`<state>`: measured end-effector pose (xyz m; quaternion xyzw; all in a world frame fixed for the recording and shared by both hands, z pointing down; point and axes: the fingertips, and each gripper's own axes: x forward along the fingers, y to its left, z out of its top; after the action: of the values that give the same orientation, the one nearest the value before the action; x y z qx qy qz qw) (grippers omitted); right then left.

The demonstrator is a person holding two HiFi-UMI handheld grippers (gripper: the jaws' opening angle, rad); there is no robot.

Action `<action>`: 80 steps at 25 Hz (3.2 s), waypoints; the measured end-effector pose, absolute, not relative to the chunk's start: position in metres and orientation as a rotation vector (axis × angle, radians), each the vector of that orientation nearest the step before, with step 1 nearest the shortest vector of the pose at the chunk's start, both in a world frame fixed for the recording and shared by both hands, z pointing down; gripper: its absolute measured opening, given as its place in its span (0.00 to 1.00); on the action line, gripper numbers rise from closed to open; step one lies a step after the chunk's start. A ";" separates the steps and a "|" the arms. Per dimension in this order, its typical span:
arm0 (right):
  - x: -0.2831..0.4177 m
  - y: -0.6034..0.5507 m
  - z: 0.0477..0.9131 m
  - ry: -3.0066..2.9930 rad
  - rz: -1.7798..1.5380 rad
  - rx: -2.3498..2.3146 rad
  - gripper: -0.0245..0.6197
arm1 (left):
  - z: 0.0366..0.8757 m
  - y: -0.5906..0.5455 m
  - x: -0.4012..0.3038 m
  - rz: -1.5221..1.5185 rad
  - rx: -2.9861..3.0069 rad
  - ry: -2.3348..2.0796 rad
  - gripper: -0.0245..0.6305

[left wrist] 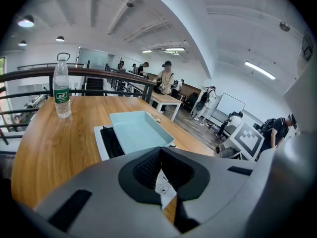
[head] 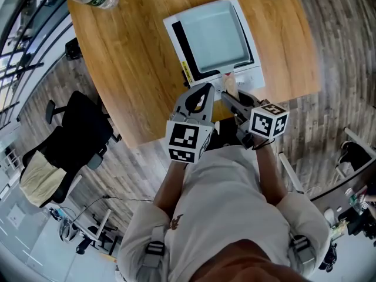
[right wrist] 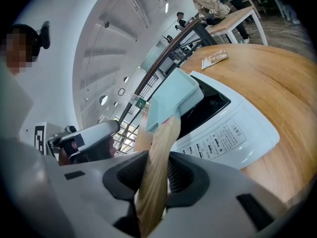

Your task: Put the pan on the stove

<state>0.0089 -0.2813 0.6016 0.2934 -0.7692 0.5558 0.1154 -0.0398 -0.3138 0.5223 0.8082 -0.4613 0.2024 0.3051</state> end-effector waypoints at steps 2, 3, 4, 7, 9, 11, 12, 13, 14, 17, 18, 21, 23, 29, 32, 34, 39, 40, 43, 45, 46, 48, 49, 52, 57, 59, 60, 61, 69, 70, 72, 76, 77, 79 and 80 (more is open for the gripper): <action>0.008 -0.282 0.602 -2.254 1.630 0.861 0.22 | 0.523 -0.315 -0.039 0.537 2.138 -1.220 0.07; 0.008 -0.282 0.603 -2.254 1.631 0.861 0.22 | 0.524 -0.315 -0.039 0.537 2.138 -1.220 0.07; 0.008 -0.282 0.603 -2.254 1.629 0.860 0.22 | 0.524 -0.315 -0.039 0.537 2.137 -1.220 0.07; 0.006 -0.284 0.604 -2.256 1.611 0.855 0.23 | 0.525 -0.317 -0.039 0.534 2.137 -1.218 0.07; 0.005 -0.284 0.604 -2.258 1.594 0.851 0.23 | 0.525 -0.317 -0.039 0.535 2.138 -1.218 0.07; 0.004 -0.283 0.603 -2.264 1.580 0.849 0.23 | 0.524 -0.317 -0.038 0.535 2.139 -1.217 0.07; 0.004 -0.283 0.603 -2.267 1.572 0.849 0.24 | 0.524 -0.317 -0.038 0.535 2.140 -1.217 0.07; 0.003 -0.283 0.602 -2.269 1.563 0.850 0.25 | 0.523 -0.316 -0.038 0.535 2.141 -1.216 0.07; 0.003 -0.283 0.602 -2.271 1.556 0.851 0.26 | 0.523 -0.316 -0.038 0.534 2.141 -1.217 0.07; 0.004 -0.284 0.600 -2.281 1.542 0.858 0.30 | 0.522 -0.315 -0.039 0.537 2.141 -1.217 0.07; 0.005 -0.285 0.600 -2.285 1.537 0.866 0.32 | 0.522 -0.314 -0.039 0.537 2.141 -1.216 0.07; 0.007 -0.289 0.598 -2.298 1.521 0.885 0.37 | 0.521 -0.314 -0.039 0.537 2.143 -1.216 0.07; 0.007 -0.291 0.597 -2.305 1.506 0.889 0.39 | 0.520 -0.315 -0.039 0.534 2.147 -1.217 0.07; 0.008 -0.293 0.593 -2.334 1.422 0.922 0.48 | 0.517 -0.314 -0.042 0.530 2.156 -1.221 0.07; 0.012 -0.294 0.593 -2.337 1.347 0.959 0.50 | 0.516 -0.313 -0.042 0.530 2.161 -1.222 0.07; 0.016 -0.296 0.593 -2.335 1.306 0.988 0.51 | 0.515 -0.312 -0.043 0.529 2.166 -1.222 0.07; 0.029 -0.301 0.592 -2.331 1.171 1.076 0.52 | 0.510 -0.313 -0.045 0.525 2.179 -1.230 0.07; 0.031 -0.302 0.590 -2.334 1.160 1.085 0.52 | 0.508 -0.313 -0.045 0.523 2.181 -1.233 0.07; 0.034 -0.304 0.584 -2.345 1.140 1.102 0.53 | 0.505 -0.313 -0.048 0.522 2.185 -1.242 0.07; 0.034 -0.304 0.580 -2.352 1.122 1.110 0.53 | 0.503 -0.312 -0.050 0.520 2.187 -1.248 0.07; 0.035 -0.305 0.578 -2.356 1.112 1.115 0.53 | 0.502 -0.312 -0.051 0.518 2.188 -1.251 0.07; 0.036 -0.305 0.573 -2.364 1.093 1.125 0.53 | 0.500 -0.311 -0.053 0.515 2.191 -1.256 0.07; 0.037 -0.305 0.570 -2.367 1.083 1.130 0.53 | 0.499 -0.311 -0.053 0.513 2.192 -1.257 0.07; 0.039 -0.307 0.561 -2.379 1.054 1.150 0.53 | 0.495 -0.311 -0.054 0.500 2.198 -1.260 0.07; 0.041 -0.309 0.538 -2.414 0.969 1.175 0.53 | 0.486 -0.309 -0.058 0.475 2.208 -1.269 0.07; 0.042 -0.311 0.526 -2.432 0.923 1.189 0.53 | 0.482 -0.309 -0.060 0.464 2.215 -1.274 0.07; 0.041 -0.312 0.519 -2.444 0.901 1.193 0.53 | 0.479 -0.310 -0.061 0.457 2.220 -1.277 0.07; 0.041 -0.312 0.512 -2.458 0.879 1.195 0.53 | 0.476 -0.310 -0.062 0.450 2.226 -1.281 0.07; 0.039 -0.318 0.450 -2.544 0.661 1.268 0.33 | 0.442 -0.311 -0.070 0.366 2.300 -1.306 0.07; 0.037 -0.319 0.443 -2.556 0.633 1.273 0.30 | 0.437 -0.312 -0.072 0.359 2.308 -1.312 0.07; 0.035 -0.319 0.425 -2.584 0.571 1.280 0.25 | 0.424 -0.311 -0.075 0.338 2.333 -1.325 0.07; 0.032 -0.315 0.393 -2.620 0.460 1.304 0.16 | 0.400 -0.308 -0.083 0.289 2.381 -1.346 0.07; 0.032 -0.314 0.386 -2.626 0.437 1.309 0.14 | 0.395 -0.307 -0.085 0.279 2.387 -1.354 0.07; 0.031 -0.310 0.373 -2.645 0.393 1.309 0.13 | 0.387 -0.304 -0.089 0.262 2.400 -1.367 0.07; 0.030 -0.309 0.368 -2.653 0.378 1.309 0.12 | 0.384 -0.302 -0.091 0.254 2.407 -1.372 0.07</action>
<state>0.0304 -0.3086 0.3676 0.4375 -0.8867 0.1264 0.0797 -0.0908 -0.3024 0.3836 0.8512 -0.4852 0.0899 0.1790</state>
